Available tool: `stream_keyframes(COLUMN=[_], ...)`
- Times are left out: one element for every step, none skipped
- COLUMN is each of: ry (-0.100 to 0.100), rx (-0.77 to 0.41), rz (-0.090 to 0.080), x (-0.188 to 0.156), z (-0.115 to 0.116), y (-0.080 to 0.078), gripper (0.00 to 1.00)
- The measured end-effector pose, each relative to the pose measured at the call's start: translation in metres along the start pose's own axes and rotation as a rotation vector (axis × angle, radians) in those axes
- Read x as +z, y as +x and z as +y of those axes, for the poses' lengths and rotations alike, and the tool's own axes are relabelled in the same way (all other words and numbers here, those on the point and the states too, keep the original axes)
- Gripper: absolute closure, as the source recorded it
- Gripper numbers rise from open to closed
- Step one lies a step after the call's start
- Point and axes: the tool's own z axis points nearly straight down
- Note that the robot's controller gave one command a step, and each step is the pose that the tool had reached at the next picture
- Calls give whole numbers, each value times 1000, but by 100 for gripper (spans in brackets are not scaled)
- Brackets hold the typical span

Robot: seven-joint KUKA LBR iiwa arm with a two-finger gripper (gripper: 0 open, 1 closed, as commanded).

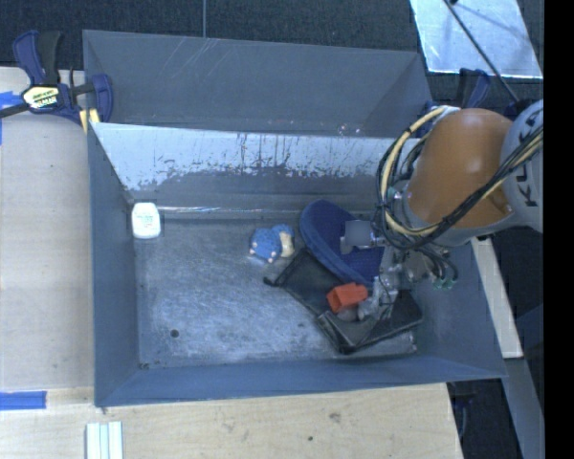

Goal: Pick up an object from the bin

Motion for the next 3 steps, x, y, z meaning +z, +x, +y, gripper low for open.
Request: stream_keyframes(ry=[4, 2, 7], rx=[53, 50, 51], rz=[-18, -19, -24], x=[42, 45, 44], z=[9, 11, 8], y=[16, 16, 15], gripper=[0, 100, 0])
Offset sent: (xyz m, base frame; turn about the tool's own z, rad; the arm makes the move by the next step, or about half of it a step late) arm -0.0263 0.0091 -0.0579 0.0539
